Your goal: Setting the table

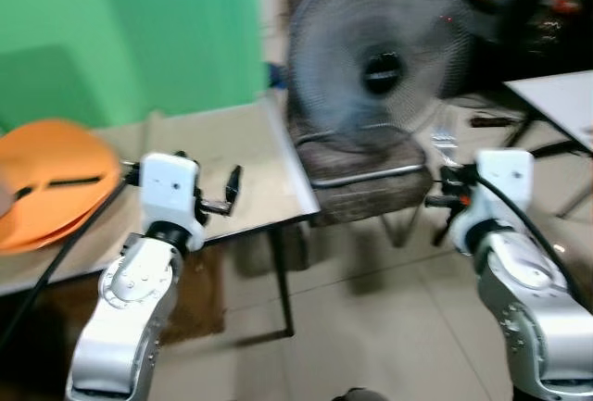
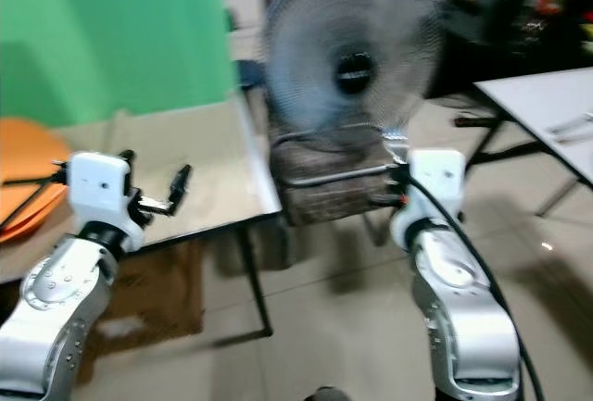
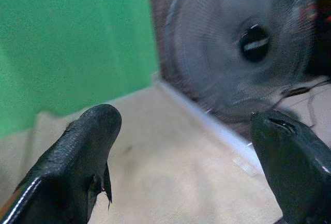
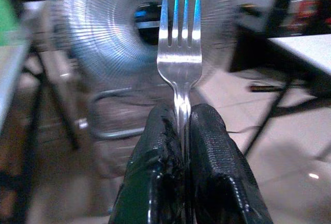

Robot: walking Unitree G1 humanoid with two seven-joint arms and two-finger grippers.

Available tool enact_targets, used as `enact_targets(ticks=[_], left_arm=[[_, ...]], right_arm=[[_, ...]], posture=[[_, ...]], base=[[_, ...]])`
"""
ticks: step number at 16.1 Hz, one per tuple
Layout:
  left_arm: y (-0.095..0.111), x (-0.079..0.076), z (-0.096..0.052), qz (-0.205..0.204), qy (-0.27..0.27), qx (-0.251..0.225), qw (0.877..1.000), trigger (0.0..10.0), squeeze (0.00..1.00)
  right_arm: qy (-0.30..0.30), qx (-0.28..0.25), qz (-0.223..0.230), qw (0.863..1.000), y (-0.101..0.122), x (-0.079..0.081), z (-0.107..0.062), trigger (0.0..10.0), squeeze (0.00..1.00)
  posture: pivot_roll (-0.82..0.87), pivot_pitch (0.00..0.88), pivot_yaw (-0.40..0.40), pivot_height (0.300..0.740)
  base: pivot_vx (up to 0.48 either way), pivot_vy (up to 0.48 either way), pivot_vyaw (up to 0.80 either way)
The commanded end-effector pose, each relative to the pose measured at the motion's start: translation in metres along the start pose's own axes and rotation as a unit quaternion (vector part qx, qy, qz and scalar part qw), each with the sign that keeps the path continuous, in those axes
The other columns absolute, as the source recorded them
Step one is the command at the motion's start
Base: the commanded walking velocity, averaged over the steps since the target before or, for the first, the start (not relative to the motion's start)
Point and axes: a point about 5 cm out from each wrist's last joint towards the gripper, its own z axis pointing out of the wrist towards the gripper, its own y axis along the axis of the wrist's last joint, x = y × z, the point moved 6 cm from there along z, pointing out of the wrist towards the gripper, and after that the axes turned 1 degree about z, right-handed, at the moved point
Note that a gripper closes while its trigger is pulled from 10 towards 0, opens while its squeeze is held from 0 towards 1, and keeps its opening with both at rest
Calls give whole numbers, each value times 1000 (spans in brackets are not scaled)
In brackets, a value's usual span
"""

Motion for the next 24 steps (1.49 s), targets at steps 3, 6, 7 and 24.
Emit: enact_targets(ticks=[3, 6, 7, 24], left_arm=[[-3, 5, -2, -2, 10, 5, 1000, 10000, 0], [0, 4, 1, 4, 10, -5, 1000, 10000, 0], [0, 6, 1, -3, 17, -4, 1000, 10000, 0], [-4, 3, 5, 0, 18, 2, 1000, 10000, 0]], right_arm=[[5, -11, 1, 1000, 5, 5, -2, 10000, 0], [10, -14, 1, 1000, 7, 8, -1, 10000, 0], [11, -17, -2, 1000, 9, 9, -1, 10000, 0], [-4, 18, -4, 1000, -1, 2, 0, 10000, 0]], posture=[[-43, 0, 30, 740], [-47, 0, 28, 740], [-47, 0, 28, 740], [-62, 0, 16, 740]], base=[[0, 0, -800], [0, 0, -800], [0, 0, -800], [0, -85, -800]])
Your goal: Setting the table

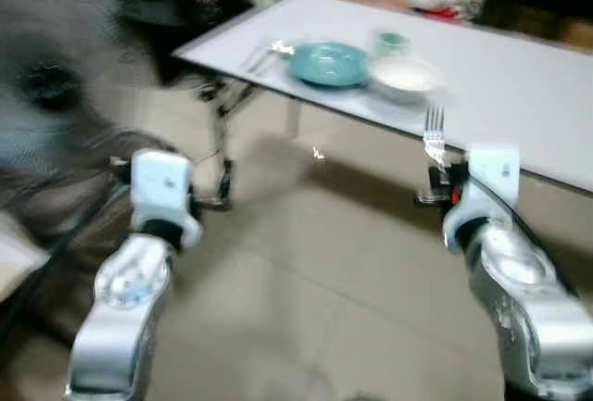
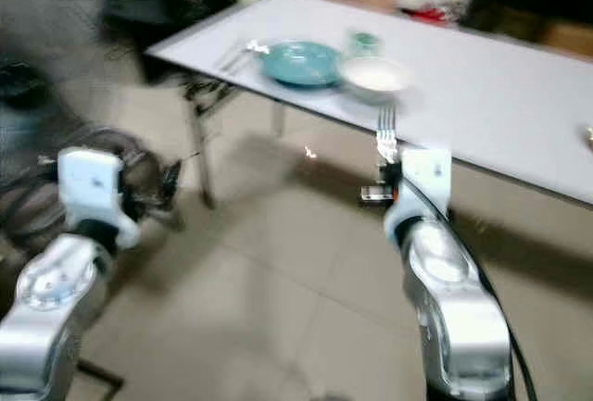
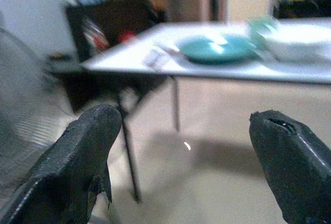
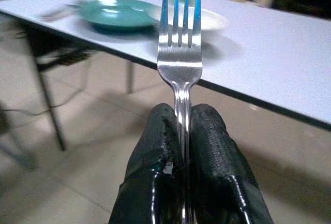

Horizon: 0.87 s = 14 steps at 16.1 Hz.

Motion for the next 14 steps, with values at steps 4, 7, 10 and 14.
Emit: enact_targets(ticks=[4, 7, 10, 14], left_arm=[[7, -7, 1, -7, -18, -13, 1000, 10000, 0], [8, -9, 2, -9, -21, -15, 1000, 10000, 0], [8, -9, 2, -15, -25, -18, 999, 10000, 0], [9, -11, 2, -18, -27, -20, 999, 10000, 0]], right_arm=[[-11, 6, 1, 1000, 0, -4, 0, 10000, 0], [-10, 6, 0, 1000, 0, -3, 1, 10000, 0], [-1, -3, -9, 1000, 4, 0, 3, 10000, 0], [7, -4, -26, 1000, 5, 3, 6, 10000, 0]], posture=[[-63, 0, 15, 740], [-64, 0, 14, 740], [-65, 0, 9, 740], [-63, 0, 5, 740]], base=[[0, 0, -800], [288, 0, -800], [344, 0, -444], [414, 0, 0]])
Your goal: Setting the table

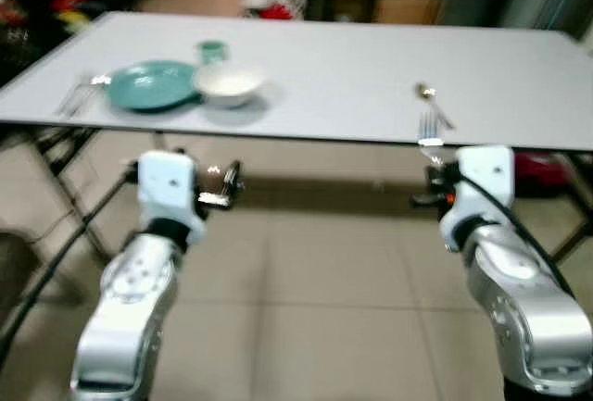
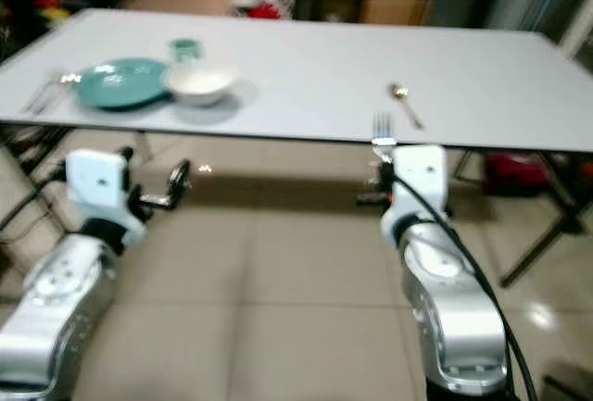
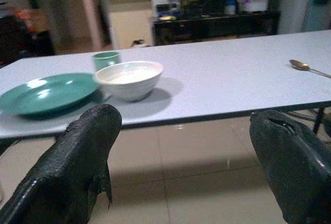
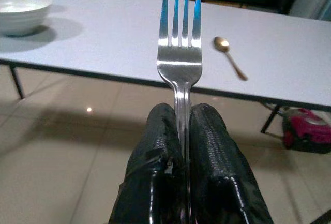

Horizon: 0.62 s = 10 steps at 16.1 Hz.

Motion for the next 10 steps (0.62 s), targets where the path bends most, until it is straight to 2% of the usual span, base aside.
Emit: enact_targets(ticks=[1, 10], left_arm=[[2, -8, 2, -6, -14, -6, 1000, 10000, 0], [2, -7, 4, -4, -19, -8, 1000, 10000, 0]], right_arm=[[-8, -2, -4, 1000, 1, -6, 2, 10000, 0], [13, -9, -1, 1000, 4, 2, 7, 10000, 0]], posture=[[-63, 0, 5, 740], [-65, 0, 18, 740]], base=[[446, 0, 0], [448, 0, 0]])
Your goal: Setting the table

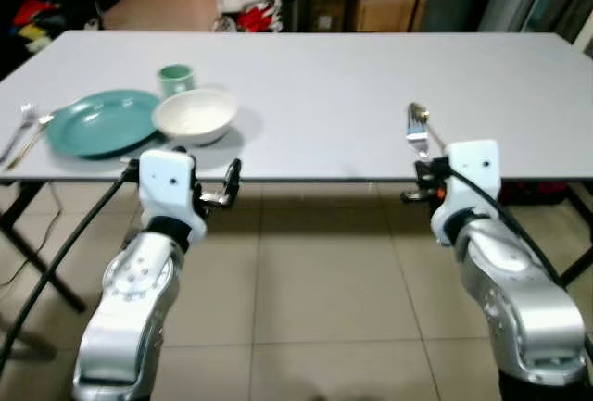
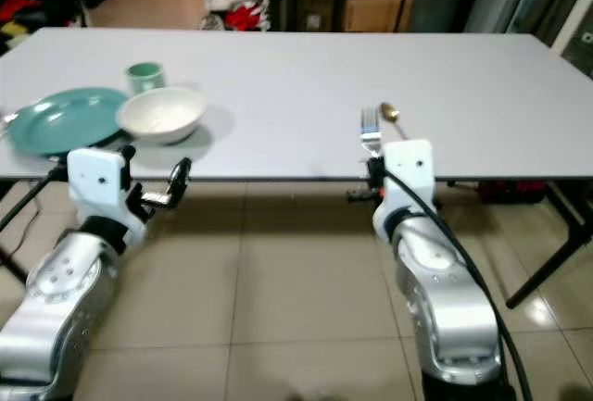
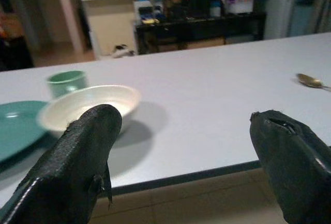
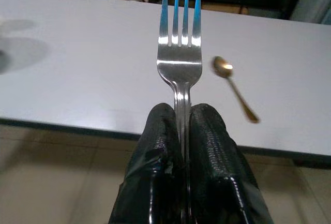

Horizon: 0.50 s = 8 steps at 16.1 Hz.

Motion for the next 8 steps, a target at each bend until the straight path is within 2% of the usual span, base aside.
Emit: enact_targets(ticks=[1, 8], left_arm=[[3, 1, 0, 5, -3, -4, 1000, 10000, 0], [3, -1, 2, 8, -14, -5, 1000, 10000, 0]], right_arm=[[3, -6, 2, 1000, 3, 1, 2, 10000, 0], [-1, -1, 6, 1000, 0, -1, 3, 10000, 0]], posture=[[-65, 0, 19, 740], [-66, 0, 30, 740]], base=[[446, 0, 0], [444, 0, 0]])
